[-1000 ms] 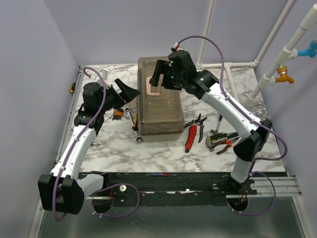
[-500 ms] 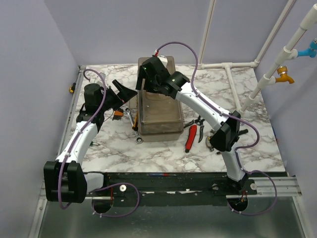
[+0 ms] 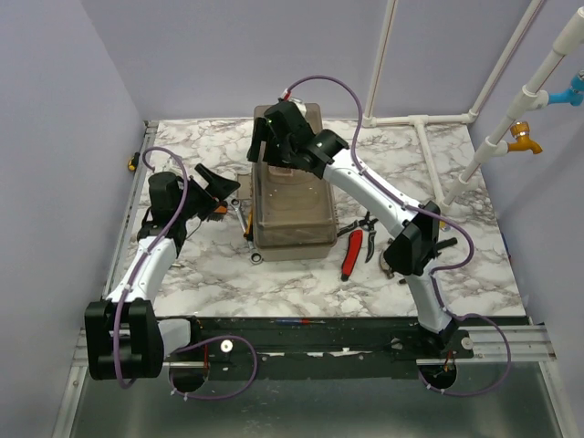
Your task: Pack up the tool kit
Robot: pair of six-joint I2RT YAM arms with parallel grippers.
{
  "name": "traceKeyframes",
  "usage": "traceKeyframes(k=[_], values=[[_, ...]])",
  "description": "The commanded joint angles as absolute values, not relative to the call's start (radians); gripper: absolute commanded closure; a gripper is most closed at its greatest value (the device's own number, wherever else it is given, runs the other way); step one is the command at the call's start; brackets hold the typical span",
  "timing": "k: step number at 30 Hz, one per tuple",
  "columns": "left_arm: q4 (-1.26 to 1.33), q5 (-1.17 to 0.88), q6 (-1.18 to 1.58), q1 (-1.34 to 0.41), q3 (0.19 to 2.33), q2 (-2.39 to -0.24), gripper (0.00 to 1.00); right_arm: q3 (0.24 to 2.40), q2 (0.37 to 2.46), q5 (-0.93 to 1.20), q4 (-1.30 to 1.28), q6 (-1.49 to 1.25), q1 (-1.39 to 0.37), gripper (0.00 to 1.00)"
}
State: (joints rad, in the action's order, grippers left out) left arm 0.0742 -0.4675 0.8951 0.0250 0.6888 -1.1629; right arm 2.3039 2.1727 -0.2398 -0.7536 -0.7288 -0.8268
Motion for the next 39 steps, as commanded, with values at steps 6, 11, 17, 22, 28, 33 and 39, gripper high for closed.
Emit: traceKeyframes(k=[6, 11, 17, 22, 28, 33, 39], values=[[0.127, -0.540, 0.865, 0.029, 0.736, -1.243, 0.10, 2.145, 2.134, 0.371, -0.462, -0.789, -0.735, 0.18], [0.118, -0.585, 0.848, 0.007, 0.783, -1.314, 0.14, 2.125, 2.144, 0.515, -0.392, -0.844, -0.705, 0.19], [0.099, -0.553, 0.832, 0.003, 0.798, -1.305, 0.15, 1.989, 2.074, 0.618, -0.217, -0.936, -0.675, 0.20], [0.022, -0.492, 0.817, 0.003, 0.892, -1.278, 0.14, 1.850, 2.007, 0.683, -0.055, -1.027, -0.637, 0.22], [-0.032, -0.482, 0.810, 0.003, 0.992, -1.293, 0.15, 1.827, 1.983, 0.742, -0.011, -1.067, -0.605, 0.25], [-0.120, -0.479, 0.779, -0.055, 1.111, -1.352, 0.17, 1.809, 1.970, 0.757, 0.040, -1.087, -0.586, 0.25], [-0.088, -0.524, 0.807, -0.084, 1.158, -1.431, 0.48, 1.775, 1.961, 0.765, 0.083, -1.110, -0.575, 0.26]])
